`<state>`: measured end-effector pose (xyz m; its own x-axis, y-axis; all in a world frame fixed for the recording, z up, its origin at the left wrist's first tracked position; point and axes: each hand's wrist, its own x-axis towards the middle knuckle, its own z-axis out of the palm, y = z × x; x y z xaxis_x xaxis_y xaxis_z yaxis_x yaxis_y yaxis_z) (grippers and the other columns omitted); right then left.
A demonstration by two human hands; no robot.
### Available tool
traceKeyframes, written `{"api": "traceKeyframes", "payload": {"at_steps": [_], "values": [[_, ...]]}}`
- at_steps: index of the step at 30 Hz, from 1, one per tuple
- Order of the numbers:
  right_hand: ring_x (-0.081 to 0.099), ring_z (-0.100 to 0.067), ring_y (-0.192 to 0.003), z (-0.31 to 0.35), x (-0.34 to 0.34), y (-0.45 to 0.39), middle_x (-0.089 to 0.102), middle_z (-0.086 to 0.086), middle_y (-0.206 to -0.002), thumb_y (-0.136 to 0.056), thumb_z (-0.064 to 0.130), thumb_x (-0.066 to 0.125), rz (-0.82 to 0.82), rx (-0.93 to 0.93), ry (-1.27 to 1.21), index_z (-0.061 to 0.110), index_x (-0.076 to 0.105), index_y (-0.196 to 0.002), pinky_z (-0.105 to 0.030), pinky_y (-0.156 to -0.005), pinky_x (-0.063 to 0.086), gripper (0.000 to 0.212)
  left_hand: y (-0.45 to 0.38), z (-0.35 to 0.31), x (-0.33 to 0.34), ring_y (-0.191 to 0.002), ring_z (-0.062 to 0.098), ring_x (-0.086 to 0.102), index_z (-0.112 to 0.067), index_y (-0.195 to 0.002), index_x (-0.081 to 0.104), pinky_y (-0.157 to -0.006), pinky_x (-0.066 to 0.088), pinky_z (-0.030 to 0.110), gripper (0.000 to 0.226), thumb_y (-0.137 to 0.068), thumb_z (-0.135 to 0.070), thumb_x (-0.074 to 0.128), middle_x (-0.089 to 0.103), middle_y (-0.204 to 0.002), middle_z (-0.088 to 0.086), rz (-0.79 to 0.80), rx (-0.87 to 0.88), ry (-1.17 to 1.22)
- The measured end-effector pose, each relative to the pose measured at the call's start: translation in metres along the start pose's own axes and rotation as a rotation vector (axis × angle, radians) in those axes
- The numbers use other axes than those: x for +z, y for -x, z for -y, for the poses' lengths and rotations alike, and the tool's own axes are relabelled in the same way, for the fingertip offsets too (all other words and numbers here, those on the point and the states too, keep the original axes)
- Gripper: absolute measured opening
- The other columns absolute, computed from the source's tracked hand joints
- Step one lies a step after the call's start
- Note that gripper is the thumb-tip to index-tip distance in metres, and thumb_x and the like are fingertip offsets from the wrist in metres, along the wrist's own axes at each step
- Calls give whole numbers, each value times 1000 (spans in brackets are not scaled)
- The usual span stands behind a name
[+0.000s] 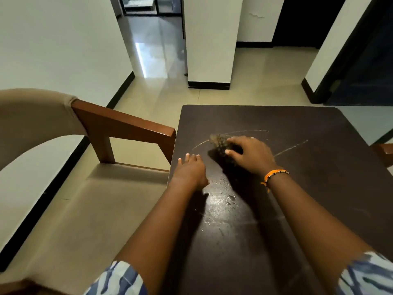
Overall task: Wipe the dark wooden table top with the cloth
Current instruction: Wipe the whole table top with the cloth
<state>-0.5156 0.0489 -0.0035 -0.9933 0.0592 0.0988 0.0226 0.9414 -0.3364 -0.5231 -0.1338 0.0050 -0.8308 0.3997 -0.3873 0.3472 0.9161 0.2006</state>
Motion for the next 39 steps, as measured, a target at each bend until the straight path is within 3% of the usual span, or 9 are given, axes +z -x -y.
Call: {"api": "traceKeyframes", "payload": {"at_steps": [2,4,14,18,23,27,32,35,39], "values": [[20,-20,-144,-3,34,-10,24,-2,-156,-96,41,42,244,-45,57,25,30,-145,-41,-115,13,53,-12,11,4,-145,32,1,2,-145,1,-117,5,45,92,-85,-32,62,6,-156,19,14,-62,-13],[4,-19,-147,3,64,-16,5,2,-159,-99,40,34,240,-56,95,27,18,-148,-40,-117,3,54,-19,20,14,-145,32,1,3,-145,-2,-117,7,44,102,-80,-33,68,3,-156,19,23,-108,32],[1,-22,-147,55,104,-71,4,6,-159,-98,42,29,189,-247,64,38,15,-147,-43,-117,2,51,-35,29,21,-145,29,-3,-2,-146,-5,-118,8,42,120,-67,-37,78,-5,-157,15,2,-150,164],[1,-26,-146,-5,86,-78,1,3,-160,-98,44,27,92,-56,122,40,12,-146,-44,-117,4,51,-49,19,4,-145,29,2,0,-146,4,-119,11,41,117,-66,-45,76,2,-157,16,8,-145,134],[-1,-35,-145,-95,52,-75,-1,-7,-159,-96,50,30,27,303,169,45,16,-145,-47,-117,8,51,-48,15,2,-129,31,42,-5,-125,47,-105,36,40,82,-63,-47,79,39,-143,15,-40,-197,59],[2,-32,-146,-86,51,-83,2,-6,-160,-97,50,28,24,441,126,45,18,-144,-46,-116,4,49,-49,18,6,-124,30,45,-6,-113,53,-101,40,39,73,-60,-50,78,46,-136,14,-57,-186,35],[-2,-33,-145,11,92,-119,-4,-8,-159,-99,41,27,82,146,87,42,16,-146,-47,-116,1,48,-54,22,9,-125,31,44,-6,-117,50,-101,39,38,78,-60,-49,79,43,-140,14,-48,-187,3],[-4,-31,-146,76,119,-134,-4,-8,-159,-98,38,31,162,-62,34,42,18,-145,-46,-116,-1,49,-57,21,5,-119,31,49,-9,-116,52,-96,42,38,55,-72,-33,74,51,-131,13,-69,-198,-19],[-2,-27,-146,60,114,-145,0,-3,-160,-98,40,31,209,-139,23,44,19,-144,-44,-117,0,49,-54,14,-2,-116,30,51,-9,-112,52,-92,45,36,66,-64,-45,79,52,-125,10,-37,-202,-48]]}}
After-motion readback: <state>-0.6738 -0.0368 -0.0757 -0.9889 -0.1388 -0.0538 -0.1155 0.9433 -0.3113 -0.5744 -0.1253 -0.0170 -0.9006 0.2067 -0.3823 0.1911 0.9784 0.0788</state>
